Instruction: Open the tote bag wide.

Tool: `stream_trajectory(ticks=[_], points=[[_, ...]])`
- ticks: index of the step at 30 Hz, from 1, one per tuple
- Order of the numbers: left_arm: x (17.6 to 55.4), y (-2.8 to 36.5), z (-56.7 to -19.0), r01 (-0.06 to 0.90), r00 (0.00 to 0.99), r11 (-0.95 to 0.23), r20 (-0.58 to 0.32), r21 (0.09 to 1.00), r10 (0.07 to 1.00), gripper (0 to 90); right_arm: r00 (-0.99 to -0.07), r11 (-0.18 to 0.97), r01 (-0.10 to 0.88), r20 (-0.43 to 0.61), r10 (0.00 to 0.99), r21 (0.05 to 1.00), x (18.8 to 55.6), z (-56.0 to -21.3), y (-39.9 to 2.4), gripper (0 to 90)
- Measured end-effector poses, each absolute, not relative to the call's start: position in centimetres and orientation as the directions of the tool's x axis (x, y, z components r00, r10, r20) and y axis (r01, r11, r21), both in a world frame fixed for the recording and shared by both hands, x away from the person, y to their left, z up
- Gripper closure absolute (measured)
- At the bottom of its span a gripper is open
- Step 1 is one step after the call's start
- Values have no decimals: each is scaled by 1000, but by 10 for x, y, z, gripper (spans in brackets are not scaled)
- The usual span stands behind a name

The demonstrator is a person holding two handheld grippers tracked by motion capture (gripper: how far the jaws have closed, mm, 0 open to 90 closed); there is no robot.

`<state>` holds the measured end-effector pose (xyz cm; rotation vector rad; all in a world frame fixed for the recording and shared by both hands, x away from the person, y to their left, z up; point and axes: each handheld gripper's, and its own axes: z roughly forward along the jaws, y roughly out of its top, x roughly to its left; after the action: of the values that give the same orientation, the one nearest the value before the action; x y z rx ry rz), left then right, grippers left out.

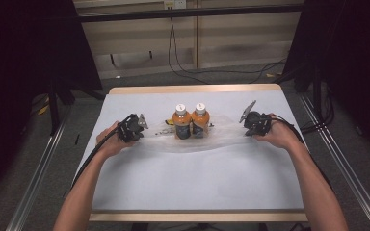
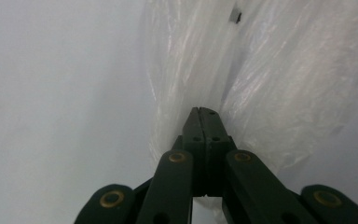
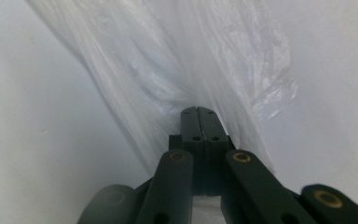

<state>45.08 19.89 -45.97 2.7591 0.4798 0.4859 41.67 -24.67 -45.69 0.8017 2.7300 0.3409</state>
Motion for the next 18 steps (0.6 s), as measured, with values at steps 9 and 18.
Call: stream_trajectory(ticks=[9,18], points=[[466,206,-462,314,872,-861,237,401,429,900,-777,793,497,-226,587,353,429,-461,-248,900],[461,215,-462,380,852,-783,144,493,504,900,-773,764,505,-184,607,401,426,-458,-251,900]])
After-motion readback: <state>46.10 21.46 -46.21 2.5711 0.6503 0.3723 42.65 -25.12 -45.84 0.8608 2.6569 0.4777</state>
